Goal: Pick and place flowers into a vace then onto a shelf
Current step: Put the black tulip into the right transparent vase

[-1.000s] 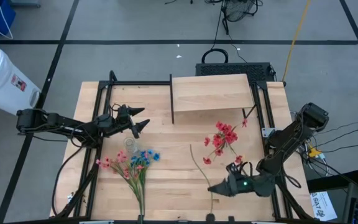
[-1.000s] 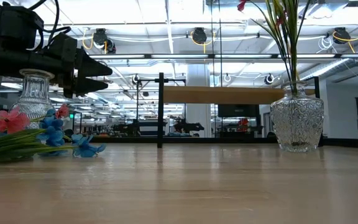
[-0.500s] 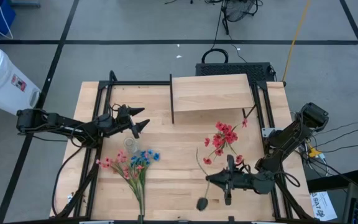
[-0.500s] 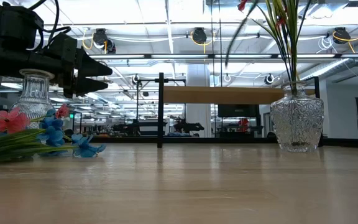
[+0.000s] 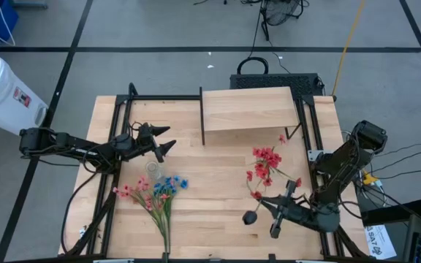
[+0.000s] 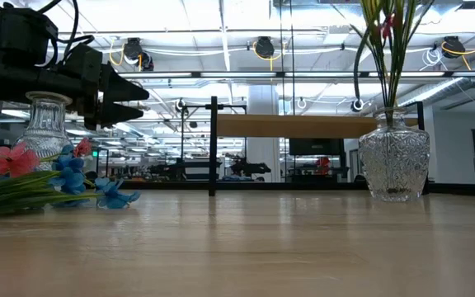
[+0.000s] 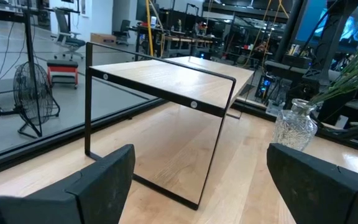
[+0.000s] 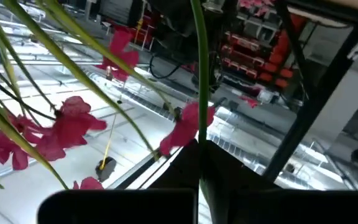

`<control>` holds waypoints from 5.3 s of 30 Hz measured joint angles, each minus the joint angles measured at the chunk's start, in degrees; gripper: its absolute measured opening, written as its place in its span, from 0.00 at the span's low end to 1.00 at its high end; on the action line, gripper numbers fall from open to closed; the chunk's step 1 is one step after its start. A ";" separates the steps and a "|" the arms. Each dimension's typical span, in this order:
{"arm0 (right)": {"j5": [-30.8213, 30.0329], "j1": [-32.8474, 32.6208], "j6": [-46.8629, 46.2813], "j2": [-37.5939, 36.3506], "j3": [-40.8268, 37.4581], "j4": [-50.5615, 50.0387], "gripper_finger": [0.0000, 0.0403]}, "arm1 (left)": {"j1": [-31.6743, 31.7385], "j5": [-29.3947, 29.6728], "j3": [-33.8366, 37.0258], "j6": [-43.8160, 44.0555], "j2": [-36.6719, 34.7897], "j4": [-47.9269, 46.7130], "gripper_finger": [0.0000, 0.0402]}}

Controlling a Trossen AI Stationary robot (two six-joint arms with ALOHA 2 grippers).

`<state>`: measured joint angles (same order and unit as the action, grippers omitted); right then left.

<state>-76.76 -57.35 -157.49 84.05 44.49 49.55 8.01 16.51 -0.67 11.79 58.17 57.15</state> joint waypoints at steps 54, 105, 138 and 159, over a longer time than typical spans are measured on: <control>-13.23 -13.29 27.98 -37.99 -20.98 15.60 0.00 | 0.00 0.02 0.00 0.00 -0.02 -0.03 0.91; -3.97 -0.47 11.76 -41.42 -31.69 28.02 0.00 | 0.00 0.00 0.00 0.00 -0.01 -0.03 0.91; -7.26 -1.29 10.19 -40.41 -26.23 25.52 0.00 | 0.00 0.00 0.00 0.00 -0.01 -0.03 0.91; -8.59 -3.02 13.85 -39.38 -23.54 26.98 0.00 | 0.00 0.00 0.00 0.00 0.00 -0.03 0.91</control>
<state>-85.35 -60.37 -143.64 44.67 20.95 76.53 8.01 16.51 -0.67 11.79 58.17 57.12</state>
